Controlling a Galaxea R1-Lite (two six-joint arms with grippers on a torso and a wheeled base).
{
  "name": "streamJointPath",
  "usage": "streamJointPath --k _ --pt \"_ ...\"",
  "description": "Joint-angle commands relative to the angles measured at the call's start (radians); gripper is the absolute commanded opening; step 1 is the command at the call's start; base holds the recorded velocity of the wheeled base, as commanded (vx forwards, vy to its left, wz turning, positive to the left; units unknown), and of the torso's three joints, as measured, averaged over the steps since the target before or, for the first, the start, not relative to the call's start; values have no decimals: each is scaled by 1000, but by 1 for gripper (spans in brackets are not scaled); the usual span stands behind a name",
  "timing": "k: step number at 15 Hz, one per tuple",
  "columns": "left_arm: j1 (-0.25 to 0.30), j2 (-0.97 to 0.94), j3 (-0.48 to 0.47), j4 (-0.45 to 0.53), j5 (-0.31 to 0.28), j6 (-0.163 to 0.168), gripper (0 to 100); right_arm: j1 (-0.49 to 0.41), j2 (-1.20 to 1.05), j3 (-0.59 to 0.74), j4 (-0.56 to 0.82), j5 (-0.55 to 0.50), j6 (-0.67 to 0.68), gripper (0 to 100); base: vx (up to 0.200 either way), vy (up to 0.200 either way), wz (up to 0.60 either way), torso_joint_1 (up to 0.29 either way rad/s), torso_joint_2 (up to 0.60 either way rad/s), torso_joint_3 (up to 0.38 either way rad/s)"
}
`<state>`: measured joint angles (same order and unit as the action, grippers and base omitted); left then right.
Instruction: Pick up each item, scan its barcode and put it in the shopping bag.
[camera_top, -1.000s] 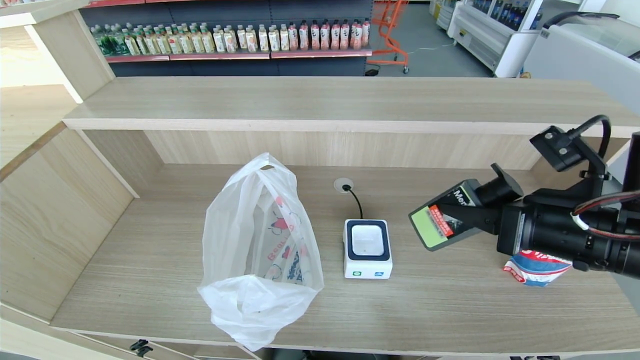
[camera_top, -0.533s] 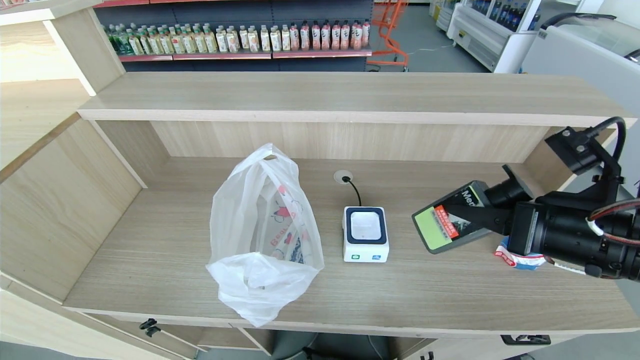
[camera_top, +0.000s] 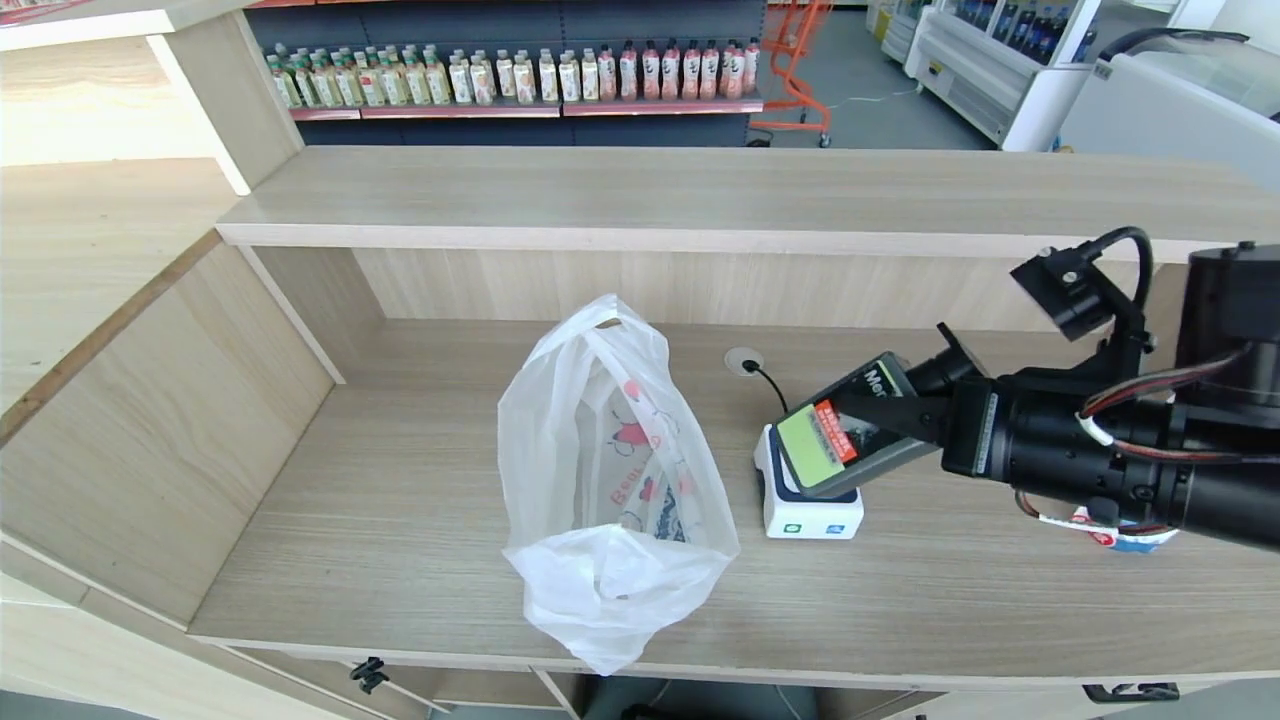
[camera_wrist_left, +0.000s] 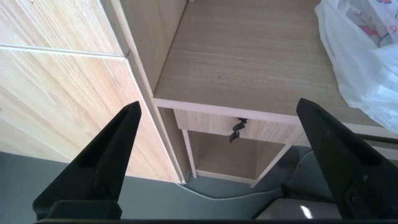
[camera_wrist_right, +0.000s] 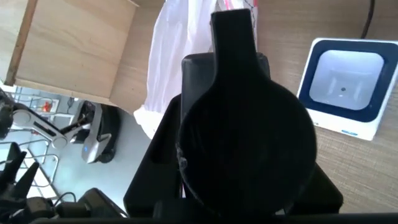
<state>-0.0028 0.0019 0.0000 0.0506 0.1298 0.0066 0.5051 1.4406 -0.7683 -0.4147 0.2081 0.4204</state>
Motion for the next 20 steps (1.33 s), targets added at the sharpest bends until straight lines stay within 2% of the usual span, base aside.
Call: streamJointPath --k 1,5,7,11,14,17,20 --pt "1 0 0 0 1 1 100 9 109 -32 -3 -4 -2 0 0 0 0 0 0 0" --pt "1 0 0 0 1 1 100 46 205 -65 -3 -6 -23 0 0 0 0 0 0 0" --pt "1 0 0 0 1 1 100 70 276 -72 -4 -4 -101 0 0 0 0 0 0 0" --pt "1 0 0 0 1 1 100 73 489 -77 -202 -3 -238 0 0 0 0 0 0 0" --pt "1 0 0 0 1 1 100 92 619 -131 -311 -1 -400 0 0 0 0 0 0 0" --pt "1 0 0 0 1 1 100 124 679 -200 -334 -1 -479 0 0 0 0 0 0 0" --pt "1 0 0 -2 1 1 100 119 713 -226 -340 -3 -580 0 0 0 0 0 0 0"
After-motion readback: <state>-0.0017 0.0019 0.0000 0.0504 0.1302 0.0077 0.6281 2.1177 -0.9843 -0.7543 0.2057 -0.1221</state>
